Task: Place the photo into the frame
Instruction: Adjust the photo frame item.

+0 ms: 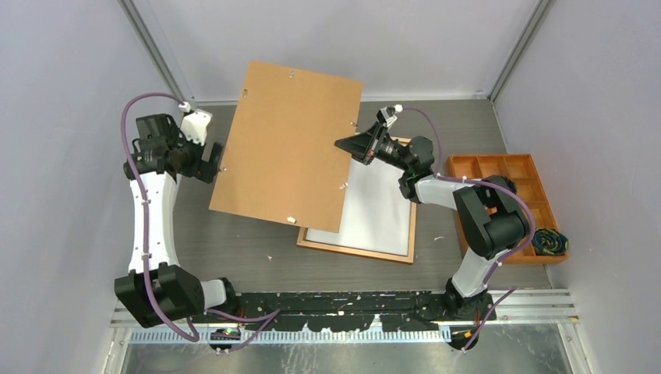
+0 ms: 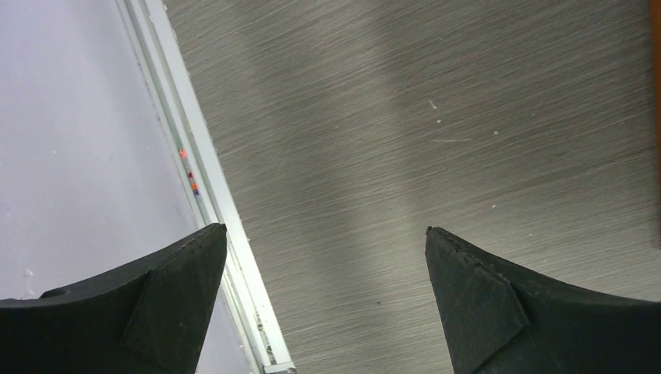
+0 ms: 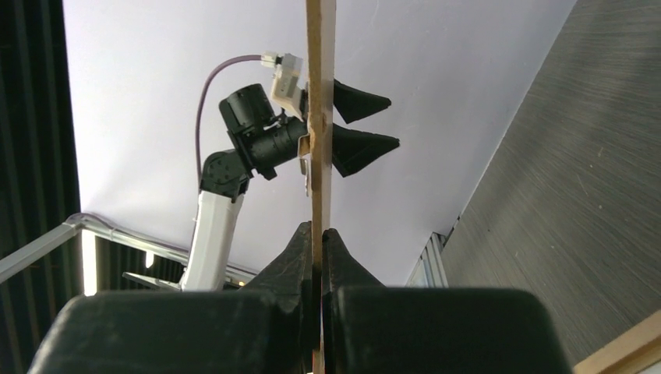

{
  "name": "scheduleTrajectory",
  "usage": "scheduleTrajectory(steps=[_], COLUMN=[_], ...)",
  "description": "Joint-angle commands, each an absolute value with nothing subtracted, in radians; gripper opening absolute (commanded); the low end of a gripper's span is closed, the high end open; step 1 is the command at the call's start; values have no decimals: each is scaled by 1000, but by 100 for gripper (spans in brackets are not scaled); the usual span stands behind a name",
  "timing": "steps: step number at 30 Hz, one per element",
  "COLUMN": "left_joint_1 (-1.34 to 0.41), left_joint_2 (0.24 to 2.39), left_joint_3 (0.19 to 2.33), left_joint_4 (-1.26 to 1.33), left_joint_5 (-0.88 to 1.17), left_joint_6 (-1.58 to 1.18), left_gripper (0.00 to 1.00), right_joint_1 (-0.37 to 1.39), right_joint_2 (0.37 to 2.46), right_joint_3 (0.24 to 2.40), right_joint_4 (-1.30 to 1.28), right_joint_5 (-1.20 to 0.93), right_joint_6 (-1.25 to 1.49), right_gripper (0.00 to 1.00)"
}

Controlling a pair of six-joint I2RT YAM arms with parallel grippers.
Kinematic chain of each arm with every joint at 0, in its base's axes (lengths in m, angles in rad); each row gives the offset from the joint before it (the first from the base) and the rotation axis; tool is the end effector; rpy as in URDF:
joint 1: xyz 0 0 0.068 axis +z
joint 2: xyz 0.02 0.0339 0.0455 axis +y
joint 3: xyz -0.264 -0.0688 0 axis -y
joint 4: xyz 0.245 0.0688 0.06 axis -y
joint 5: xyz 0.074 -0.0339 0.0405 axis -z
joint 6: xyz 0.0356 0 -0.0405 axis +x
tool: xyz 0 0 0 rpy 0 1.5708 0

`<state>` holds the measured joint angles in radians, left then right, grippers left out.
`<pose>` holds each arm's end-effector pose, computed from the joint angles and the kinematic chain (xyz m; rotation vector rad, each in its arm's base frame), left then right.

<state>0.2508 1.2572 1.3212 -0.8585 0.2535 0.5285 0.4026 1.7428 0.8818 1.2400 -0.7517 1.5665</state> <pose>0.2494 0.0547 0.3628 0.4431 2.2925 0.0873 0.3247 0.1647 0.2639 0.0901 1.6385 2.0519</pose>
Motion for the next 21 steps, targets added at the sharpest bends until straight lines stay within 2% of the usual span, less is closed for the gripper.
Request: scheduleTrajectory(steps=[1,5,9,21], left_joint_1=[254,263,261,253], left_joint_2=[1270,1283,1262,1211], left_joint_3=[1408,1444,1427,1336], left_joint_4=[-890,-884,-930,-985], left_joint_5=[295,300,389,422], left_joint_6=[458,376,430,545], left_gripper=[100,100,100,100], right_joint_1=[403,403,403,403], right_joint_2=[1685,1682,1685,1709], right_joint_3=[875,876,884,899], right_joint_4=[1266,1220,1217,1182], right_joint_5=[-747,-748,-742,-700], right_joint_6=[1527,1507,1509,1508], right_gripper=[1,1,1,1])
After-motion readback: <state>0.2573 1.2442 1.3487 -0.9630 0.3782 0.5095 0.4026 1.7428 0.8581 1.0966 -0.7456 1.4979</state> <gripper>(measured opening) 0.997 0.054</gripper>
